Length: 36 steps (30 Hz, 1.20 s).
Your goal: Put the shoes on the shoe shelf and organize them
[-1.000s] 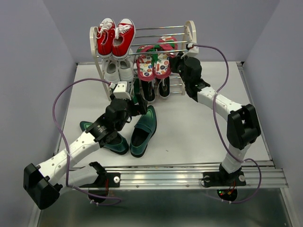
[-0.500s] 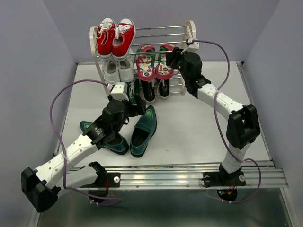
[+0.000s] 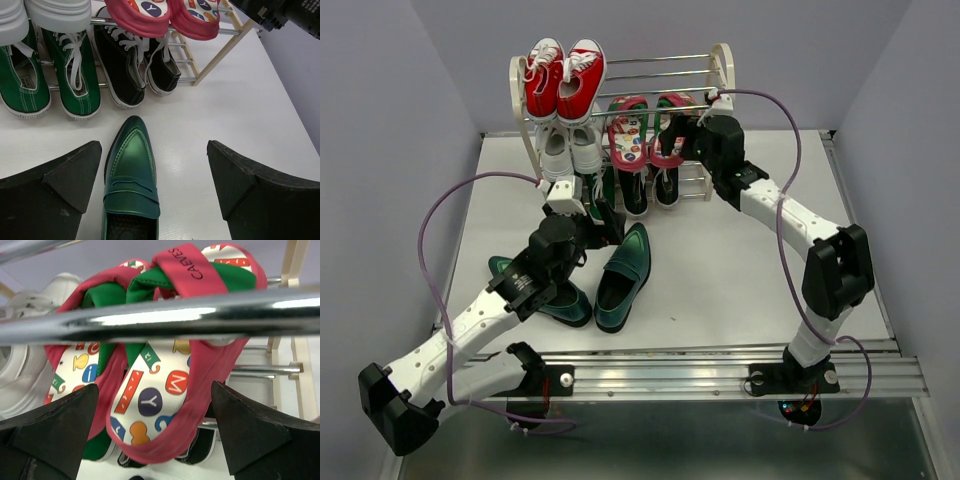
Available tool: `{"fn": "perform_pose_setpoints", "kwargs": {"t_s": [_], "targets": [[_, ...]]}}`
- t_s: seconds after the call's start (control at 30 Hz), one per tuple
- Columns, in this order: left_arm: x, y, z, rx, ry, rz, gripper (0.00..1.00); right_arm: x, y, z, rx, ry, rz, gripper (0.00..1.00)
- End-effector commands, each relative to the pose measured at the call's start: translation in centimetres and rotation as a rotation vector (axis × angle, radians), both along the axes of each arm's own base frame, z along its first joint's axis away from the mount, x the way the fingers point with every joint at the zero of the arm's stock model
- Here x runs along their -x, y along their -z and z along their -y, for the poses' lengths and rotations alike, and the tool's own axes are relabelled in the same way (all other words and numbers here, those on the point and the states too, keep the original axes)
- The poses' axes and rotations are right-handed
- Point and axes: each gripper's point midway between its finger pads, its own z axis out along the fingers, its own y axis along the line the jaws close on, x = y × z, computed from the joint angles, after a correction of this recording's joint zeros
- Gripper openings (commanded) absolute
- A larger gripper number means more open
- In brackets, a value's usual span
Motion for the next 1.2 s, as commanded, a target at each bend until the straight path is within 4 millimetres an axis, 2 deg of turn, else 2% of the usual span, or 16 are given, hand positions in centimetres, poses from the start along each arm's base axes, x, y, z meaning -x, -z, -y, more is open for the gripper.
{"fn": "perform_pose_setpoints", "kwargs": {"t_s": [0.0,0.03,0.1,0.17,0.2,0.23,0.27,0.37,0.4,0.43,0.5,0.67,0.7,0.83,0.97,1.17], "targets": [[0.4,0.1,0.2,0.01,0.009,-0.023,0.99,3.0,-2.5,-0.7,-0.014,-0.09,0.014,1.0],[0.4,0.3,0.3,0.007,0.01,-0.035,0.99,3.3,-2.1,-0.6,-0.013,-0.092,0.0,1.0],[0.4,0.7,0.4,0.007,0.008,-0.056,0.99,4.5,-3.1,0.0,-0.024,-0.092,0.013,1.0],[0.7,1.3,0.2,0.005,0.003,-0.084,0.99,5.8,-2.2,0.1,-0.026,-0.101,-0.015,1.0],[0.9,1.8,0.1,0.0,0.002,-0.107,0.99,7.0,-3.3,0.1,-0.038,-0.109,-0.001,1.0],[1.1,2.1,0.0,-0.002,-0.001,-0.12,0.99,7.5,-3.4,0.4,-0.041,-0.109,-0.004,1.0],[1.3,2.5,-0.1,-0.004,-0.004,-0.136,0.99,8.5,-2.3,0.2,-0.035,-0.119,-0.034,1.0],[2.0,4.2,-0.7,-0.007,-0.032,-0.214,0.99,11.2,-2.0,0.0,-0.024,-0.138,-0.061,1.0],[2.2,4.8,-0.8,-0.012,-0.036,-0.241,0.99,12.2,-0.7,0.0,-0.006,-0.142,-0.105,1.0],[2.8,5.7,-1.2,-0.035,-0.045,-0.283,0.99,13.2,-0.6,-0.2,-0.009,-0.149,-0.125,1.0],[3.5,7.0,-2.2,-0.03,-0.101,-0.351,0.99,17.8,3.1,-2.8,0.0,-0.214,-0.291,1.0],[5.7,8.9,-4.4,-0.013,-0.2,-0.475,0.99,25.3,10.8,-5.1,0.072,-0.219,-0.607,1.0],[6.3,9.3,-4.7,0.018,-0.231,-0.513,0.99,27.7,12.6,-6.1,0.094,-0.255,-0.656,1.0],[7.7,10.6,-4.8,0.064,-0.238,-0.578,0.99,31.8,14.7,-8.7,0.055,-0.257,-0.742,1.0],[8.7,11.6,-5.6,0.082,-0.273,-0.617,0.99,34.0,15.4,-11.1,0.058,-0.266,-0.748,1.0],[9.7,12.7,-5.6,0.126,-0.294,-0.672,0.99,34.4,16.7,-13.4,-0.028,-0.205,-0.778,1.0]]}}
